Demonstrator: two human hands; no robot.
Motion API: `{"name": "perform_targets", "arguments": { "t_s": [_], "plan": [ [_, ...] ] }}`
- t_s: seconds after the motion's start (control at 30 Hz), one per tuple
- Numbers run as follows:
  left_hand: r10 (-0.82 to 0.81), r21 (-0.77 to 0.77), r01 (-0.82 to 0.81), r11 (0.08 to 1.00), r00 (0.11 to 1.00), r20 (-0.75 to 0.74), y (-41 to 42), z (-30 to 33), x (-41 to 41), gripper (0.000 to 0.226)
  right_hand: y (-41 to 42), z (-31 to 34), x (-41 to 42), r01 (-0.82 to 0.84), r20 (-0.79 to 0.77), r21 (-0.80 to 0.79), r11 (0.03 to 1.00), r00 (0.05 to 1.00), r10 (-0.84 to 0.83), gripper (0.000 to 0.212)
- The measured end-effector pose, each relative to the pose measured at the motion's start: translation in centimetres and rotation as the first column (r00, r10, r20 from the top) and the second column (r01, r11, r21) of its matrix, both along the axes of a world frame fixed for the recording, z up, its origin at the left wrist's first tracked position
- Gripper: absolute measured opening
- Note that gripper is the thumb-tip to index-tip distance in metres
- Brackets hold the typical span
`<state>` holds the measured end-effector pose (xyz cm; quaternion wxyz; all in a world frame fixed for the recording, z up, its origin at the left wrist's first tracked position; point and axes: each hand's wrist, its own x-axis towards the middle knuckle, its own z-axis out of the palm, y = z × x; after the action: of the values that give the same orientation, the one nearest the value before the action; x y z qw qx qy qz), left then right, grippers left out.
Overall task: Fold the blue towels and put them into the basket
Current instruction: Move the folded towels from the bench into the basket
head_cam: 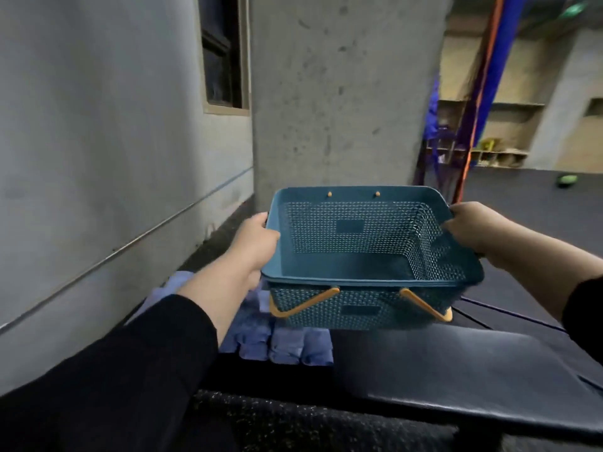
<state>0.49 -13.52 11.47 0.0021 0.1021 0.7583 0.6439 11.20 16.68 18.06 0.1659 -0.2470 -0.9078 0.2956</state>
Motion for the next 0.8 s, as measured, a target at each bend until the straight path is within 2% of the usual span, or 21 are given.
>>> {"name": "perform_targets", "arguments": {
  "t_s": [0.13,0.3,0.53,0.67,0.73,0.8],
  "plan": [
    [-0.104,0.005,0.104,0.995,0.990,0.094,9.0,-2.6,0.9,0.029,8.0,-3.5,1.9,0.113,0.054,0.087,0.990,0.992,-0.117,0.018],
    [-0.168,-0.037,0.179,0.983,0.963,0.212,16.6,-7.4,0.6,0.032,15.7,-10.7,2.3,0.189,0.164,0.057,0.980,0.967,-0.196,0.025],
    [-0.158,-0.068,0.190,0.979,0.930,0.332,21.6,-13.2,-0.6,0.033,20.3,-17.5,0.5,0.204,0.237,0.045,0.978,0.949,-0.209,0.031],
    [-0.134,-0.038,0.157,0.987,0.928,0.347,23.0,-14.9,-0.6,0.037,21.4,-20.3,0.0,0.189,0.249,0.064,0.980,0.948,-0.199,0.040],
    [-0.133,-0.040,0.156,0.987,0.929,0.346,23.2,-15.3,-1.1,0.031,21.8,-20.6,-0.2,0.201,0.262,0.059,0.978,0.942,-0.209,0.037],
    [-0.169,-0.054,0.198,0.979,0.928,0.331,23.0,-15.5,-1.2,0.027,21.7,-20.2,0.0,0.223,0.305,0.143,0.964,0.917,-0.258,0.036]
  ]
}}
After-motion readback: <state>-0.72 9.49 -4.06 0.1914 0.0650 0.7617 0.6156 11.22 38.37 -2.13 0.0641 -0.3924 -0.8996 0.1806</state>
